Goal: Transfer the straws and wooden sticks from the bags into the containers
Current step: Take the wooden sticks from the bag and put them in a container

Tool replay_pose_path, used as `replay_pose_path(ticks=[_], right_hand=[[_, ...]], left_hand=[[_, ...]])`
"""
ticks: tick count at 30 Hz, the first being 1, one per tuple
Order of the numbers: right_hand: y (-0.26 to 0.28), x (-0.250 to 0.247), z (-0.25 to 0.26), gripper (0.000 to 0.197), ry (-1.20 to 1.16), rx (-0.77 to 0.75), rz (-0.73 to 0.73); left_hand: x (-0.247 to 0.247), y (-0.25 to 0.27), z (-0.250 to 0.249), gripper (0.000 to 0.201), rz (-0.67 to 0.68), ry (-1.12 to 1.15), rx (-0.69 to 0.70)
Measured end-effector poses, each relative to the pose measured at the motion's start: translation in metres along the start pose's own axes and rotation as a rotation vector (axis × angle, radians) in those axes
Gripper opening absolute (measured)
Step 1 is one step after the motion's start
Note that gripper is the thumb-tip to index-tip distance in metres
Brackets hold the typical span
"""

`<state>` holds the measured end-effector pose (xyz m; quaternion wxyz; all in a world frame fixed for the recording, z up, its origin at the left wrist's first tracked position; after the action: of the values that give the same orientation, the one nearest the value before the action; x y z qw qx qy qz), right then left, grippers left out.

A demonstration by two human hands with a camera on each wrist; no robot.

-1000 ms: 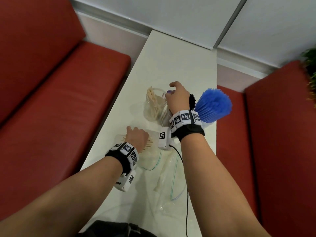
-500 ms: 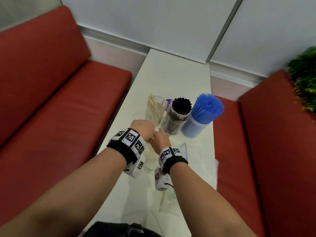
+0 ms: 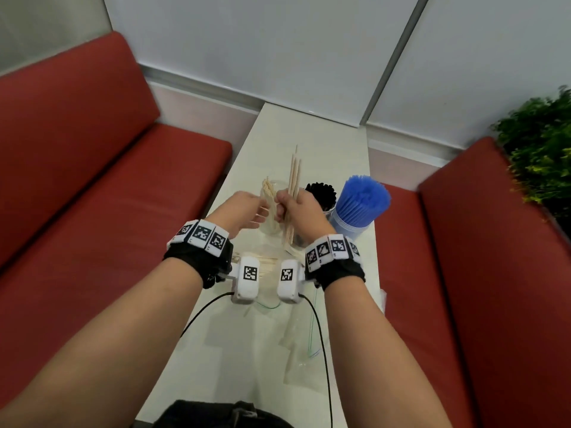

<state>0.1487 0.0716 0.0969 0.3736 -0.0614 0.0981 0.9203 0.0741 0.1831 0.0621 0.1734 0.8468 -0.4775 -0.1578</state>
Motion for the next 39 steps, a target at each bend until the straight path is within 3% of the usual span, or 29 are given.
replay_pose_path(ticks=[5,11,17,20,23,27,31,33,36,39], right_hand=[[0.012,-0.017,0.066,0.018,-0.221,-0.13,-0.019],[0.029,-0.022,0.077,0.01,-0.259,-0.175,-0.038],[0.035,-0.029,0.081,0.004,-0.241,-0.2,-0.055],[0.034,-0.027,0.078,0.013,-0.25,-0.175,-0.048],[0.034,-0.024,0.076,0.026,-0.185,-0.163,0.017],[0.03,-0.033,0.081,0.025,0.099,-0.111,0.089],[0.021,-0.049,0.074,0.015,0.32,0.147,0.273],[0.016,-0.049,0.075,0.012,0.376,0.155,0.31],[0.002,-0.051,0.084,0.01,0.416,0.104,0.248],[-0.019,-0.063,0.098,0.011,0.389,0.046,0.084]], left_hand=[[0.053,0.014,0.019,0.05,0.425,0.505,-0.286],[0.083,0.03,-0.001,0.032,0.609,1.0,-0.366],[0.083,0.028,0.003,0.033,0.578,0.957,-0.448],[0.084,0.028,0.009,0.029,0.654,0.953,-0.517],[0.08,0.03,0.012,0.021,0.699,0.875,-0.491],[0.065,0.021,0.025,0.019,0.556,0.708,-0.435],[0.053,0.012,0.046,0.021,0.453,0.65,-0.449],[0.052,0.009,0.052,0.019,0.419,0.653,-0.443],[0.044,-0.004,0.057,0.023,0.256,0.625,-0.418],[0.027,-0.017,0.06,0.033,0.093,0.461,-0.342]])
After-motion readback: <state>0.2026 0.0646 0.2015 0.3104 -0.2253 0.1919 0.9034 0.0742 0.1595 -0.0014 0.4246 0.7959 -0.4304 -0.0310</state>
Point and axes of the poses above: each hand's wrist, its own y-axis away from the middle knuckle, its own x-axis out of the palm, z = x × y, the point moved 6 cm from there along -y, towards the middle knuckle, and after that the axes turned 1 degree about -y, right-handed, at the moved point
